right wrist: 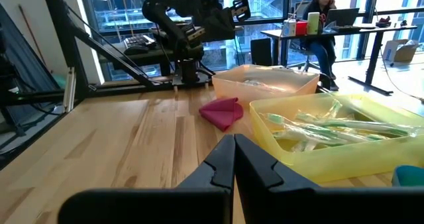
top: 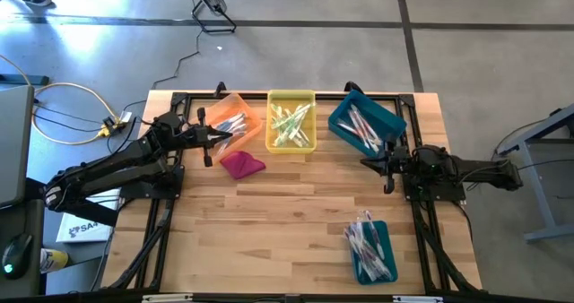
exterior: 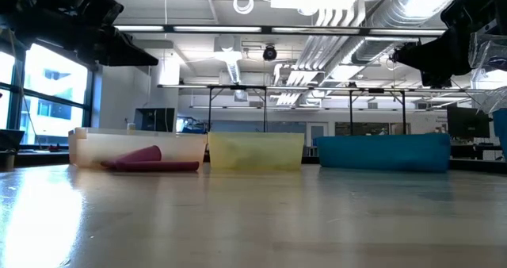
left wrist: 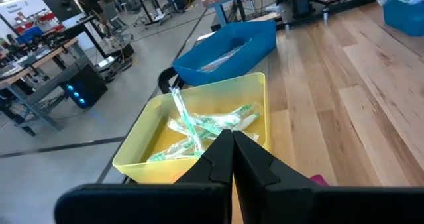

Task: Pick & Place Toothbrushes
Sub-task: Return to home position

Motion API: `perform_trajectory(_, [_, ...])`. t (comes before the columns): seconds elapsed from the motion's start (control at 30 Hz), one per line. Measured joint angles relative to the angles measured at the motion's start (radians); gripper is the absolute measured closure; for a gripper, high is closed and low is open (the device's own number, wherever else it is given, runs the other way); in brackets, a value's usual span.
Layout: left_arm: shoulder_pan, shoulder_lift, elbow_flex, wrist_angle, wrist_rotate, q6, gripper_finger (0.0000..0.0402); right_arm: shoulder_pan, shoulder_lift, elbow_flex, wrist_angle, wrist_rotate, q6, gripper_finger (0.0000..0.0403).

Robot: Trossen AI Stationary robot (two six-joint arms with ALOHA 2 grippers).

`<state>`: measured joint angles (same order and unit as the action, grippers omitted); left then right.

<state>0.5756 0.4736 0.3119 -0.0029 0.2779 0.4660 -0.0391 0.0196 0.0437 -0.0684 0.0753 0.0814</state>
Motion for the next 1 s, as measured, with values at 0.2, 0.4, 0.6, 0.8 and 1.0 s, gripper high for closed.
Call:
perform_trajectory(0.2, [0.0,0.0,0.0,0.0,0.0,0.0,0.0401,0.0,0.0,0.0,0.0,0.0,0.0,0.0401])
perform_trajectory(0.4, [0.0,0.0,0.0,-0.031,0.004,-0.004,0.0401,0.0,0.0,0.0,0.0,0.0,0.0,0.0401])
perform_trajectory(0.6, [-0.101,-0.014,0.009,0.015,0.077,0.048,0.0402,0.0,0.0,-0.001,0.0,0.0,0.0,0.0401])
perform_trajectory(0.8, [-0.289,-0.051,0.071,-0.003,0.031,0.115,0.0402,0.0,0.0,-0.001,0.0,0.0,0.0,0.0401])
perform_trajectory(1.0, [-0.411,-0.131,0.137,-0.164,-0.102,0.133,0.0401,0.0,0.0,-0.001,-0.001,0.0,0.0,0.0401])
